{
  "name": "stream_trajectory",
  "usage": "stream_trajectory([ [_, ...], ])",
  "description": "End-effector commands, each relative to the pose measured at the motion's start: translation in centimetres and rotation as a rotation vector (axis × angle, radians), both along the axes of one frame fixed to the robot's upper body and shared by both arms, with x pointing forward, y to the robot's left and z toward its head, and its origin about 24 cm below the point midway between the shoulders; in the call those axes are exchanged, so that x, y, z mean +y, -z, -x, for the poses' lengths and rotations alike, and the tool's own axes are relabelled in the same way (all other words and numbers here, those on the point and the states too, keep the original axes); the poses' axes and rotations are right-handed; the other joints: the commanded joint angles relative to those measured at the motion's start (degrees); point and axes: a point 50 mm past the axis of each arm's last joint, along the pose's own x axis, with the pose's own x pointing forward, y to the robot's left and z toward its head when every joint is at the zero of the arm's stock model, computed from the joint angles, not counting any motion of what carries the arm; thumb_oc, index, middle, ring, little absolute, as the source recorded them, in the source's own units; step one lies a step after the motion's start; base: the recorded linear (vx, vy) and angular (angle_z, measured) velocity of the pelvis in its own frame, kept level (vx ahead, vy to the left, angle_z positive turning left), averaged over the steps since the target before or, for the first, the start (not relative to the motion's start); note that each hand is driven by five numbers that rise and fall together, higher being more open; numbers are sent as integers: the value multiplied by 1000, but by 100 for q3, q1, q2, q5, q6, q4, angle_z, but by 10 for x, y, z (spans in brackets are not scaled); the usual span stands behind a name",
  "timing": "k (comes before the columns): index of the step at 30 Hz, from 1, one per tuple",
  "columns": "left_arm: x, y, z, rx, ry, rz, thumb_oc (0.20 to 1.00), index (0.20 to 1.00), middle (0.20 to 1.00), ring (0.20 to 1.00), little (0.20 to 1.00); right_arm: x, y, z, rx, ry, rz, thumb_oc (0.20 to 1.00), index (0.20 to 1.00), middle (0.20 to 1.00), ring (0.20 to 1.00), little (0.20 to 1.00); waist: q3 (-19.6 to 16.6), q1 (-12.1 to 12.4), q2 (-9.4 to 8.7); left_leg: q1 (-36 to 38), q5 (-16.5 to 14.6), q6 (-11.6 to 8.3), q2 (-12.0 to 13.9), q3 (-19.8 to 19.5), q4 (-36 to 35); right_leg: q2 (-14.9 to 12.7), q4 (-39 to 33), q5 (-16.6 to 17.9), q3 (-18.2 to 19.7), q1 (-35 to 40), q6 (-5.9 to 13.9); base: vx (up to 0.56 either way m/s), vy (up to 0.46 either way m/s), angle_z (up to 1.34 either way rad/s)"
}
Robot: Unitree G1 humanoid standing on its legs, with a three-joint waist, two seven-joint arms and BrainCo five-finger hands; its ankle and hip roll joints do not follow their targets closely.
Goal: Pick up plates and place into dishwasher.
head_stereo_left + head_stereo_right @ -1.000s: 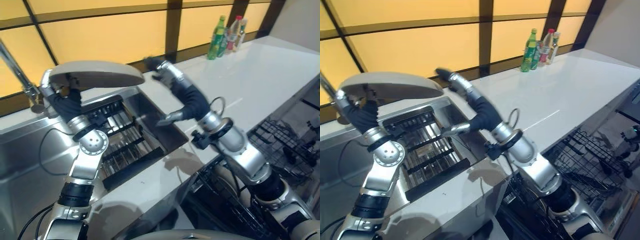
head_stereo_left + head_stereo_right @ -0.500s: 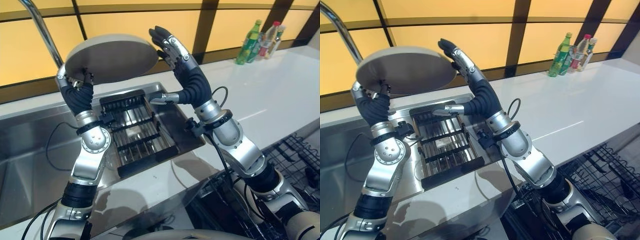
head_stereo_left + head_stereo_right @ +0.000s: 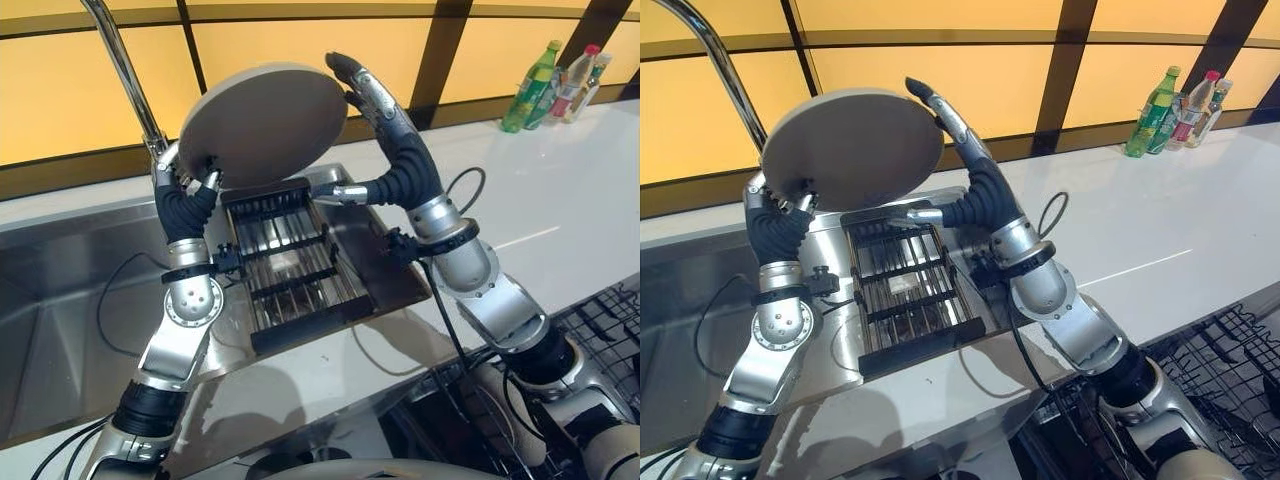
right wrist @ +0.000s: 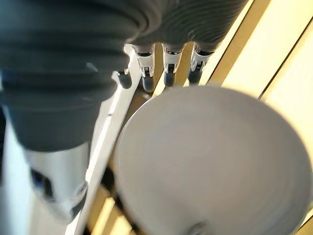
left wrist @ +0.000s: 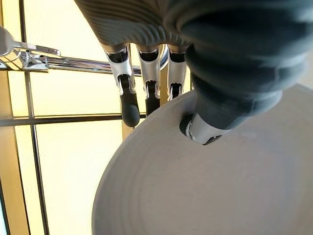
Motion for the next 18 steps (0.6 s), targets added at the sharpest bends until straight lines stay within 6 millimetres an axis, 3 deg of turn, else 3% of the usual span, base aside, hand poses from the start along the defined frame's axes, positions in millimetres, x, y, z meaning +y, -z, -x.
stream_trajectory([
  [1,-1,-19,16,-173,2,-83,200,200,200,200,200,-23,-11,16,-119,79,-50,1000,1000,1000,1000,1000,-384,-113,86,-131,257,357,-267,109,-235,-10,303,170,113,-55,215,6,32,-4],
  [7,19,-20,21,-195,-136,-93,200,200,200,200,200,-46,-3,23,-108,145,-76,1000,1000,1000,1000,1000,-395,-275,117,-99,236,358,-227,256,-235,-20,318,187,233,-73,228,10,16,-9],
  [13,29,-22,21,-206,-204,-109,200,200,200,200,200,-54,-5,22,-116,187,-89,1000,1000,1000,1000,1000,-422,-338,137,-67,211,352,-202,359,-235,-40,296,195,233,-52,218,10,9,-11],
  [18,28,-23,21,-212,-188,-118,200,200,200,200,200,-50,-3,22,-61,107,-91,1000,1000,1000,1000,1000,-432,-350,152,-59,208,366,-222,332,-235,-31,329,189,263,-73,207,6,3,-2],
])
